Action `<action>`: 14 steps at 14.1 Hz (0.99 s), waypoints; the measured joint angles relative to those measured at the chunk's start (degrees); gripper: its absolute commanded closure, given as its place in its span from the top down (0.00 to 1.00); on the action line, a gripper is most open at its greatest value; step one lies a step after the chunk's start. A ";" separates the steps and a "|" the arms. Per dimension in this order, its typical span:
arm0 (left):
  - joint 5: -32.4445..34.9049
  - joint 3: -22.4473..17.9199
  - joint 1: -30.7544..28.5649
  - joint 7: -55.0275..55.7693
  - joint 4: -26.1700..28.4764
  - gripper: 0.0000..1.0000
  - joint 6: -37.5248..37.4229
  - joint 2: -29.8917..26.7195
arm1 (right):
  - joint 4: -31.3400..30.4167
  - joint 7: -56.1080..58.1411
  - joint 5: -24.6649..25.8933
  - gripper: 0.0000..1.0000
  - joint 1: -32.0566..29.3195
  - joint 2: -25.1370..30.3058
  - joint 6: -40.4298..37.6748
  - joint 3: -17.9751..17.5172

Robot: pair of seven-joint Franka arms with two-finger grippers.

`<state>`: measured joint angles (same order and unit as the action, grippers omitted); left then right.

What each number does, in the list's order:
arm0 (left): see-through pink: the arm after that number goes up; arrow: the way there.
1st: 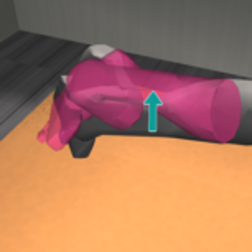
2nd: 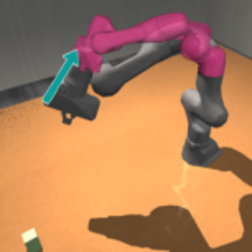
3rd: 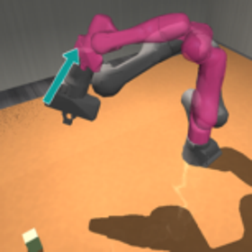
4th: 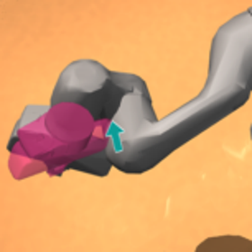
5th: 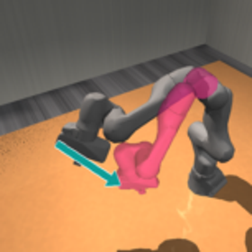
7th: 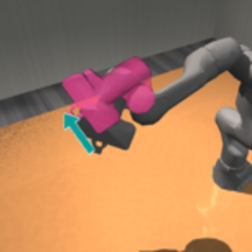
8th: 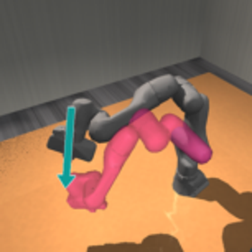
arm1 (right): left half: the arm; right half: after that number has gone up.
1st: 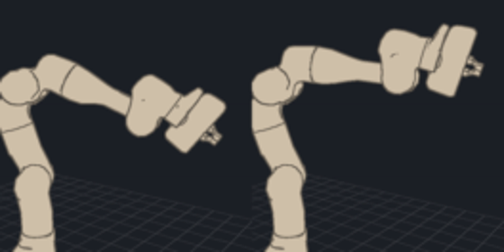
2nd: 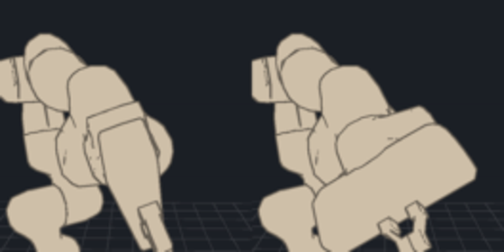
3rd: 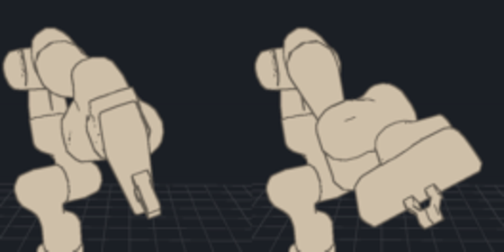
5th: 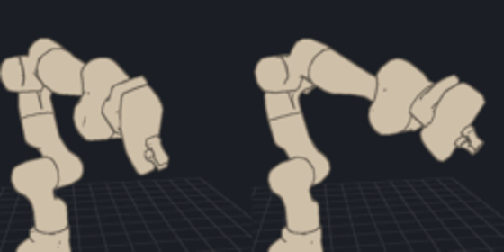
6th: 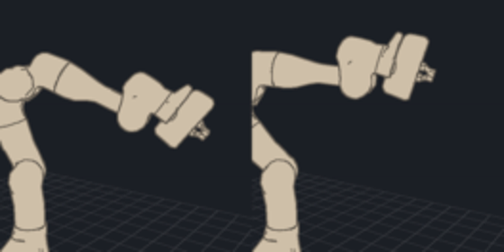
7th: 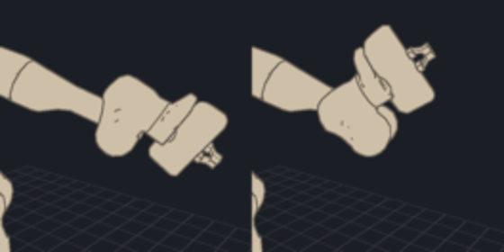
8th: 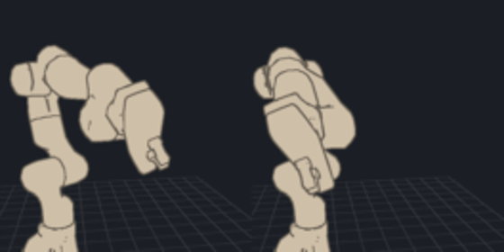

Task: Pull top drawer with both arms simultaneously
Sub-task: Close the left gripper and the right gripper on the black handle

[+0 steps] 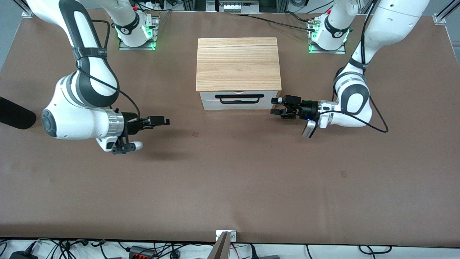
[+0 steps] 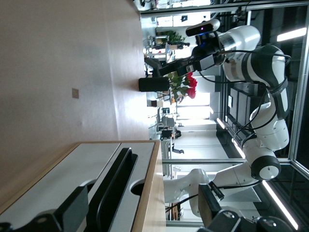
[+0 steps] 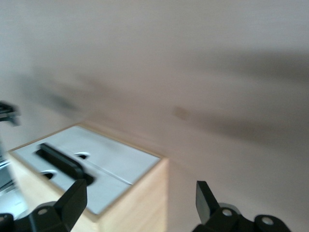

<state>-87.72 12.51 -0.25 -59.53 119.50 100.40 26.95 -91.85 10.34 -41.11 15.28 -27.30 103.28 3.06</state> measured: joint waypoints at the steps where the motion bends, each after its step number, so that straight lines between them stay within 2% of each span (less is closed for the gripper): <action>1: -2.13 0.03 0.72 -2.48 0.46 1.00 0.00 0.45 | -0.10 2.95 -3.29 1.00 0.07 -0.90 0.00 0.00; 3: -5.21 0.09 2.30 -6.80 1.16 1.00 0.03 1.43 | -0.85 10.25 -10.64 1.00 0.02 -2.93 -0.01 0.05; 5: -7.70 0.12 3.69 -11.24 2.93 0.99 0.96 2.19 | -2.61 19.57 -21.30 1.00 0.08 -5.27 -0.03 0.03; 6: -9.46 0.14 4.64 -13.99 4.49 0.93 1.48 2.50 | -3.72 23.97 -26.54 1.00 0.22 -6.34 -0.07 -0.01; 7: -11.21 0.15 5.51 -16.10 6.01 0.91 1.81 2.77 | -4.80 27.64 -30.75 1.00 0.65 -7.16 -0.09 -0.04; 10: -12.67 0.15 6.28 -17.68 8.00 0.70 2.14 3.02 | -8.51 35.75 -42.04 1.00 3.89 -7.73 0.14 -0.13; 12: -12.68 0.09 6.25 -16.99 8.17 0.63 2.29 3.71 | -11.96 42.17 -49.37 1.00 6.62 -7.87 0.23 -0.18; 13: -12.69 0.09 6.25 -15.85 8.17 0.63 2.30 4.30 | -13.66 45.30 -52.23 1.00 7.83 -8.12 0.24 -0.20; 14: -12.69 0.09 6.25 -14.47 8.17 0.58 2.30 4.79 | -15.08 47.72 -54.55 1.00 8.92 -8.55 0.25 -0.22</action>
<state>-100.41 12.60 6.00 -74.00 127.67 102.71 31.74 -106.93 58.06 -95.65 24.20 -35.85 103.53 2.84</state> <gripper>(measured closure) 0.326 0.000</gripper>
